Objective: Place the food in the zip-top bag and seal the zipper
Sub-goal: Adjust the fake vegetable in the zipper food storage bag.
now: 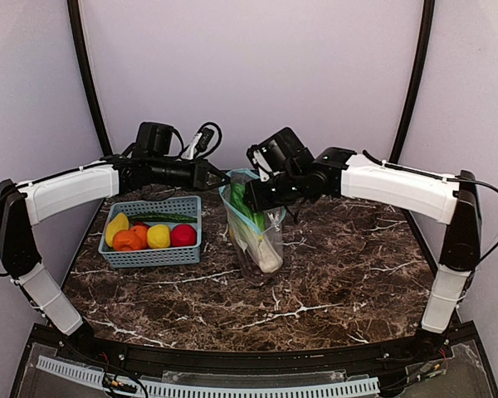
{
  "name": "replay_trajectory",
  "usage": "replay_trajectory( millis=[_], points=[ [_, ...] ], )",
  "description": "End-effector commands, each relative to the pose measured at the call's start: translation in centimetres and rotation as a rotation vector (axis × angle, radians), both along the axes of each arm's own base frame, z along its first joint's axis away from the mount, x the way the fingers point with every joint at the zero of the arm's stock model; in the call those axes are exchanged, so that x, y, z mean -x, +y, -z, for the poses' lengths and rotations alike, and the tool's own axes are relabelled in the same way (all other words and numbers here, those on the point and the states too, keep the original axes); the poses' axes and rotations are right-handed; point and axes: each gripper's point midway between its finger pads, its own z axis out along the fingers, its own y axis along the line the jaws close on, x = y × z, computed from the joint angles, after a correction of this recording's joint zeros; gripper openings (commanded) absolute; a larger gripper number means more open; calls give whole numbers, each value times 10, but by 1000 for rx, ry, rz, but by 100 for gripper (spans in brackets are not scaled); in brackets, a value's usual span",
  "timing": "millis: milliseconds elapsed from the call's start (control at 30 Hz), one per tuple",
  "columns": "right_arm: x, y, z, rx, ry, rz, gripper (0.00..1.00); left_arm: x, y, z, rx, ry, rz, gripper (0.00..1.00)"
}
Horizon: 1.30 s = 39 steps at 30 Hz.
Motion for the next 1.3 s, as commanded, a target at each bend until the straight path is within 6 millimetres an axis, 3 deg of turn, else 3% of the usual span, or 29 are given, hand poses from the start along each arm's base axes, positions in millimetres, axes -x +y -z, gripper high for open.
replay_trajectory(
  millis=[0, 300, 467, 733, 967, 1133, 1267],
  points=[
    [23, 7, -23, -75, -15, -86, 45, 8, 2, -35, 73, -65, 27, 1],
    [10, 24, -6, -94, -57, -92, 36, 10, -1, -33, 81, -54, 46, 1],
    [-3, 25, 22, -36, -64, -64, 30, 12, -4, -35, 100, -48, 67, 1],
    [-20, -3, 91, 128, -12, 94, 26, 19, -6, -56, 171, -79, 98, 1],
    [-23, -29, 127, 253, 25, 184, 25, 26, -6, -76, 217, -107, 119, 1],
    [-25, -44, 142, 292, 59, 233, 25, 31, -1, -93, 243, -145, 110, 1],
    [-26, -42, 131, 280, 53, 225, 25, 31, 0, -89, 233, -147, 103, 1]
  ],
)
